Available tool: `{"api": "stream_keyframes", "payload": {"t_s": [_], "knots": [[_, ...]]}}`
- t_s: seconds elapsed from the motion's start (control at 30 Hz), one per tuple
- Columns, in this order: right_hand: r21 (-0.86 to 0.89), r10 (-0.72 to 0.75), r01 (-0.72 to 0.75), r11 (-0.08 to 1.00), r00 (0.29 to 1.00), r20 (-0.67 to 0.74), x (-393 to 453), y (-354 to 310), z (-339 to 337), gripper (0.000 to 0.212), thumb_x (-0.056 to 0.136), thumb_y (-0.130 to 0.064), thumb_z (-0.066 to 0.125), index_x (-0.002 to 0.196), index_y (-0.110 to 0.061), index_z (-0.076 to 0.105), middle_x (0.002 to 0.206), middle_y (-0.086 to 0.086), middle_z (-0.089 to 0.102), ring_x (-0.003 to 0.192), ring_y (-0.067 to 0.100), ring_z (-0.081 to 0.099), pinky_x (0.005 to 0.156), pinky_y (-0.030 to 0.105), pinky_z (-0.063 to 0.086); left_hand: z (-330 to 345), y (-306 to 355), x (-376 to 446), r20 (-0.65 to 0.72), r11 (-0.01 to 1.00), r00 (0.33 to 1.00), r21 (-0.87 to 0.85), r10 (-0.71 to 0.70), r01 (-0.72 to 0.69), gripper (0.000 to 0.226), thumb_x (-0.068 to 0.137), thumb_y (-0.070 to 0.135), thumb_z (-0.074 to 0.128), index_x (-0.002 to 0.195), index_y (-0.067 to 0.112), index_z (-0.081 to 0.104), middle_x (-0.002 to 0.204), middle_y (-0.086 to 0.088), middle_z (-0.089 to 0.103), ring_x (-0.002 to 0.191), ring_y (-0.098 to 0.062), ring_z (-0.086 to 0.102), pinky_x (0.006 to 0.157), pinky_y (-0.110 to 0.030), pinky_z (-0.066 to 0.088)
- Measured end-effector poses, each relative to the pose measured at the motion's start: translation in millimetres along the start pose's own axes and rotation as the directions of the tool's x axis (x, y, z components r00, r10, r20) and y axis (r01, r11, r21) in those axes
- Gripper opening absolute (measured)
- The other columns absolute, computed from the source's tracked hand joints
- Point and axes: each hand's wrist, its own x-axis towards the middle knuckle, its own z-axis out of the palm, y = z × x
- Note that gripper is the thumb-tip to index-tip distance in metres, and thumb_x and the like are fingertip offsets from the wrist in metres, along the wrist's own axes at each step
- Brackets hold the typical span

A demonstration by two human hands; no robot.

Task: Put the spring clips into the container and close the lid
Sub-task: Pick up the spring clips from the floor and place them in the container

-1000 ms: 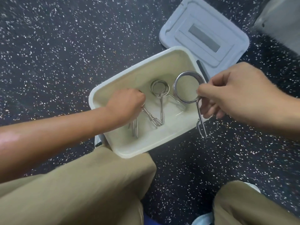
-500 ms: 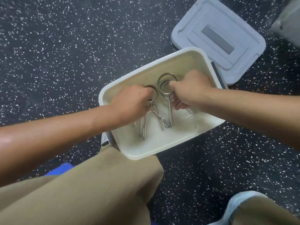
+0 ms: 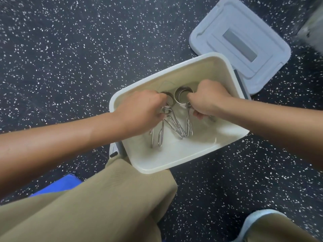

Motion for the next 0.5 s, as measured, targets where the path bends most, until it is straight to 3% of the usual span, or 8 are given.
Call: {"api": "stream_keyframes", "payload": {"t_s": [0.1, 0.17, 0.27, 0.4, 0.5], "knots": [[-0.040, -0.060, 0.061, 0.997, 0.998, 0.027, -13, -2, -14, 0.046, 0.090, -0.027, 0.046, 0.060, -0.004, 0.072, 0.049, 0.005, 0.072, 0.049, 0.025, 0.071, 0.067, 0.042, 0.064, -7, -1, -6, -0.029, 1.000, 1.000, -0.029, -0.006, 0.005, 0.024, 0.092, 0.041, 0.058, 0.103, 0.020, 0.063, 0.100, 0.000, 0.068, 0.091, -0.030, 0.062, 0.073, -0.044, 0.056], [-0.059, -0.108, 0.107, 0.992, 0.994, -0.011, -22, -5, -32, 0.044, 0.091, -0.027, 0.047, 0.060, -0.007, 0.071, 0.045, 0.003, 0.068, 0.044, 0.021, 0.063, 0.067, 0.035, 0.061, -14, 0, -9, -0.055, 0.998, 0.998, -0.064, 0.009, -0.013, 0.025, 0.092, 0.043, 0.057, 0.102, 0.021, 0.064, 0.102, 0.001, 0.070, 0.088, -0.029, 0.064, 0.073, -0.044, 0.056], [-0.046, -0.187, 0.182, 0.982, 0.973, -0.136, -30, -7, -64, 0.041, 0.090, -0.026, 0.050, 0.056, -0.012, 0.068, 0.056, 0.009, 0.069, 0.055, 0.025, 0.063, 0.064, 0.032, 0.054, -27, 4, -13, -0.110, 0.995, 0.994, -0.101, 0.007, -0.018, 0.023, 0.093, 0.041, 0.057, 0.101, 0.020, 0.065, 0.095, 0.000, 0.072, 0.086, -0.030, 0.067, 0.075, -0.044, 0.055], [0.043, -0.144, 0.165, 0.985, 0.940, -0.309, -12, 0, -97, 0.036, 0.089, -0.028, 0.051, 0.062, -0.011, 0.068, 0.072, 0.020, 0.070, 0.059, 0.029, 0.056, 0.060, 0.035, 0.048, -43, 10, -14, -0.169, 0.987, 0.985, -0.155, 0.020, -0.047, 0.021, 0.093, 0.041, 0.058, 0.094, 0.022, 0.066, 0.087, 0.002, 0.070, 0.078, -0.025, 0.065, 0.073, -0.043, 0.055], [0.127, -0.059, 0.114, 0.985, 0.926, -0.372, 17, 13, -109, 0.036, 0.088, -0.028, 0.049, 0.062, -0.012, 0.068, 0.068, 0.016, 0.069, 0.062, 0.027, 0.057, 0.068, 0.044, 0.057, -51, 14, -11, -0.204, 0.985, 0.979, -0.165, 0.017, -0.051, 0.022, 0.094, 0.044, 0.056, 0.088, 0.023, 0.063, 0.085, 0.005, 0.068, 0.072, -0.022, 0.063, 0.070, -0.042, 0.055]]}}
